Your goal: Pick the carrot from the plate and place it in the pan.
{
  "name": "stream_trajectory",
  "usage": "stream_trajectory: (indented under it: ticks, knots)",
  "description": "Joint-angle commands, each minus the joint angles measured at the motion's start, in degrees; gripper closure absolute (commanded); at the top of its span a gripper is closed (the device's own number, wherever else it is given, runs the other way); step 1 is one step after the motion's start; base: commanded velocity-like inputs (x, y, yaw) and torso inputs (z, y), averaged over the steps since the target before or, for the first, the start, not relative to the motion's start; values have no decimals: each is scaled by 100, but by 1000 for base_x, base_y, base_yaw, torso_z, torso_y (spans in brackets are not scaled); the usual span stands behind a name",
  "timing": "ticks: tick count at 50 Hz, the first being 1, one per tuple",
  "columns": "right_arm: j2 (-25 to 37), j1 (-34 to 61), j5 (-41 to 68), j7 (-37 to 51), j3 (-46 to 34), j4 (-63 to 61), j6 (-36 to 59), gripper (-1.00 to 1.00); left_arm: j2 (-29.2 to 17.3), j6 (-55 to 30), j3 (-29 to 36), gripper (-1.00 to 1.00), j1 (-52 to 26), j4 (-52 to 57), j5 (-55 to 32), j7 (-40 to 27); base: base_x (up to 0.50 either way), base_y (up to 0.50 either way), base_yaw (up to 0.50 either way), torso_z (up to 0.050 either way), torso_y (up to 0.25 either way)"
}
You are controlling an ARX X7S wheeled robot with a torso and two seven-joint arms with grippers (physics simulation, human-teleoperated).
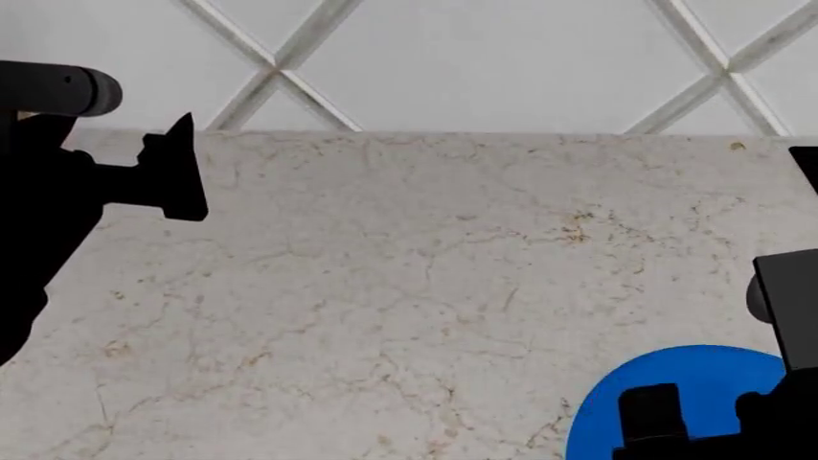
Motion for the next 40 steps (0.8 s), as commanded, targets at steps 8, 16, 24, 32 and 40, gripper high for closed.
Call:
stream_trajectory:
  ticks: [8,16,24,32,40]
  knots:
    - [218,-133,152,95,-92,-78,-115,-100,-19,85,33,-100,32,-53,-2,9,0,0,0,0,0]
    - [298,-178,214,145,-157,-90,-161,-100,-16,112,44,-100,55,-70,-15,12,0,0,0,0,0]
    - [261,-274,72,-5,-118,-89,-189,-100,-32,103,42,-100,53,-59,-26,-10,0,0,0,0,0]
    - [255,-411,-60,-175,-51,-113,-216,-100,-16,160,83,-100,32,-138,-6,7,0,0,0,0,0]
    - [228,-588,-222,-313,-5,-136,-259,-100,-27,115,78,-100,31,-83,-41,-26,0,0,0,0,0]
